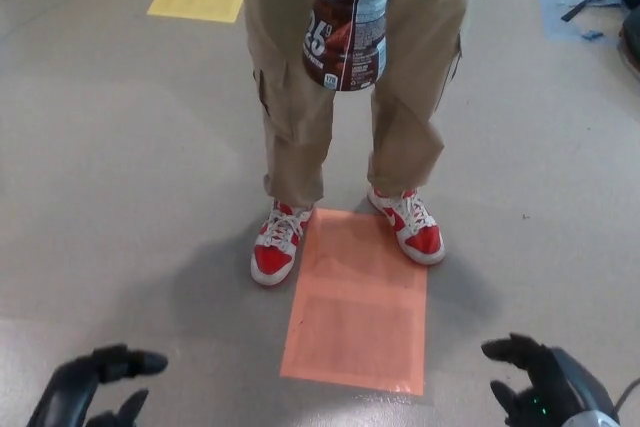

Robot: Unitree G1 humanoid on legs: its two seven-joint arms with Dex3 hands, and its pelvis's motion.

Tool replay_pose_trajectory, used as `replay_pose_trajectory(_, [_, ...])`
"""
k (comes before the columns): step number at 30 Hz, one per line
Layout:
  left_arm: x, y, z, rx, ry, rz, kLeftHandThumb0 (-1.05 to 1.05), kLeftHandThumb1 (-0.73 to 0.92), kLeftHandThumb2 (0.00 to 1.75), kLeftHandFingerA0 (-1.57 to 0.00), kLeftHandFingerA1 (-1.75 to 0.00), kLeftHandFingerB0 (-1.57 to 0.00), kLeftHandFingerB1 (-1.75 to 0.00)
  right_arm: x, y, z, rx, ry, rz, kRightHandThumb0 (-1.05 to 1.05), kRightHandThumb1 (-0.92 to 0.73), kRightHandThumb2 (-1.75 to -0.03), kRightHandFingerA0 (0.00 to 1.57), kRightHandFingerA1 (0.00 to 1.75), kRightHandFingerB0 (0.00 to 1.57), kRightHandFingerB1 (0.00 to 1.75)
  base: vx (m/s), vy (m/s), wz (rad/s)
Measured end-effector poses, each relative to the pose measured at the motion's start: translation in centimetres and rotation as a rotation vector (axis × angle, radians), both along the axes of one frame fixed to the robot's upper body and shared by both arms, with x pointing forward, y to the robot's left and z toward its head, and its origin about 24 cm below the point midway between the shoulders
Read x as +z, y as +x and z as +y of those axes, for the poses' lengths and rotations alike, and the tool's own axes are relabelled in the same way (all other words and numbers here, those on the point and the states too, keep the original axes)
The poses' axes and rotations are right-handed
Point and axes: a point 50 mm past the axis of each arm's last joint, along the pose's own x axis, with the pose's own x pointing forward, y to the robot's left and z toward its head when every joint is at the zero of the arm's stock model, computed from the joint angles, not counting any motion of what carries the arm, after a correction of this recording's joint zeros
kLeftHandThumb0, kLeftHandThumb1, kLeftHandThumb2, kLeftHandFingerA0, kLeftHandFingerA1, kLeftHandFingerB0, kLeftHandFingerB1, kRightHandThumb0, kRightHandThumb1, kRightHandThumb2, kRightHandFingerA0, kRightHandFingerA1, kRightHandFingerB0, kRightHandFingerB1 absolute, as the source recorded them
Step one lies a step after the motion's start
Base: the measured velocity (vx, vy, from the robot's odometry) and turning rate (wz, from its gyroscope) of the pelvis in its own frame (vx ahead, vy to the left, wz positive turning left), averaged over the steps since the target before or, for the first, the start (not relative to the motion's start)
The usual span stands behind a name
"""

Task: The robot recieved a bottle of protein shake from a person using its left hand and then shake the protein up and down 2 two times and hand it back to the person

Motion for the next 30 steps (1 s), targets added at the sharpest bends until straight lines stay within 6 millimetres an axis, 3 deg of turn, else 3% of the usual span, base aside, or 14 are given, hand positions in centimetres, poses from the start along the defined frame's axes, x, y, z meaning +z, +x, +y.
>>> replay_pose_trajectory(6, [4.5,2.7,-1.5,-0.09,-0.033,-0.246,-0.22,0.81,0.64,-0.92,-0.51,-0.67,-0.45,-0.1,-0.5,0.3,-0.005,0.018,-0.078,-0.24,-0.8,-0.67,0.89,0.49,0.63,0.44,0.01,-0.001,0.0])
replay_pose_trajectory(8, [5.6,3.1,-1.9,-0.114,-0.041,-0.298,-0.31,0.7,0.61,-0.72,-0.47,-0.49,-0.38,-0.3,-0.8,0.4,-0.005,0.023,-0.086,-0.24,-0.8,-0.67,0.89,0.5,0.68,0.47,0.0,0.0,0.0])
replay_pose_trajectory(12, [9.2,4.2,-3.1,-0.185,-0.071,-0.433,-0.37,0.67,0.6,-0.58,-0.43,-0.38,-0.35,-0.7,-1.5,0.7,-0.001,0.034,-0.097,-0.24,-0.8,-0.7,0.88,0.51,0.66,0.48,0.09,-0.004,0.02])
replay_pose_trajectory(13, [9.9,4.4,-3.3,-0.199,-0.077,-0.455,-0.58,0.52,0.77,-0.35,-0.46,-0.19,-0.39,-0.7,-1.5,0.7,0.0,0.037,-0.099,-0.27,-0.8,-0.7,0.86,0.53,0.65,0.48,0.0,0.0,0.0])
replay_pose_trajectory(16, [12.4,5.1,-4.0,-0.247,-0.094,-0.518,-0.68,0.48,0.76,-0.22,-0.42,-0.09,-0.35,-0.9,-1.7,1.1,0.004,0.046,-0.103,-0.26,-0.81,-0.7,0.86,0.54,0.66,0.49,0.0,0.0,0.0])
replay_pose_trajectory(17, [13.2,5.3,-4.2,-0.261,-0.098,-0.533,-0.35,0.28,0.89,0.0,-0.47,0.0,-0.48,-0.9,-1.8,1.1,0.005,0.047,-0.102,-0.28,-0.8,-0.7,0.86,0.53,0.65,0.48,0.0,0.0,0.0])
replay_pose_trajectory(18, [13.7,5.5,-4.3,-0.271,-0.1,-0.544,-0.36,0.26,0.88,0.0,-0.47,0.0,-0.48,-1.0,-1.9,1.1,0.006,0.048,-0.101,-0.25,-0.83,-0.69,0.85,0.52,0.68,0.48,0.0,0.0,0.0])
replay_pose_trajectory(19, [14.3,5.7,-4.4,-0.282,-0.103,-0.554,-0.73,0.57,0.58,-0.15,-0.3,-0.06,-0.21,-1.0,-1.9,1.2,0.006,0.049,-0.101,-0.23,-0.81,-0.71,0.85,0.52,0.68,0.47,0.0,0.0,0.0])
replay_pose_trajectory(20, [14.9,5.9,-4.5,-0.293,-0.108,-0.565,-0.73,0.57,0.58,-0.15,-0.3,-0.06,-0.21,-1.0,-2.0,1.2,0.008,0.05,-0.1,-0.23,-0.81,-0.71,0.85,0.52,0.68,0.47,0.0,0.0,0.0])
replay_pose_trajectory(21, [15.6,6.2,-4.6,-0.304,-0.113,-0.573,-0.74,0.48,0.84,-0.04,-0.39,-0.01,-0.19,-1.1,-2.1,1.2,0.008,0.051,-0.1,-0.23,-0.81,-0.7,0.86,0.52,0.69,0.47,0.0,0.0,0.0])
replay_pose_trajectory(25, [17.6,7.0,-5.2,-0.34,-0.133,-0.6,-0.81,0.52,0.85,-0.1,-0.22,-0.11,-0.13,-1.2,-2.3,1.4,0.013,0.054,-0.099,-0.24,-0.8,-0.71,0.86,0.54,0.68,0.48,0.0,0.0,0.0])
replay_pose_trajectory(28, [19.2,7.7,-5.7,-0.367,-0.152,-0.615,-0.72,0.43,0.86,-0.03,-0.21,-0.06,-0.19,-1.3,-2.5,1.4,0.014,0.055,-0.098,-0.27,-0.83,-0.68,0.84,0.5,0.66,0.46,0.0,0.0,0.0])
replay_pose_trajectory(30, [20.0,8.1,-6.0,-0.381,-0.162,-0.62,-0.74,0.43,0.87,-0.03,-0.17,-0.03,-0.13,-1.3,-2.5,1.4,0.015,0.055,-0.098,-0.26,-0.82,-0.66,0.87,0.51,0.68,0.47,0.0,0.0,0.0])
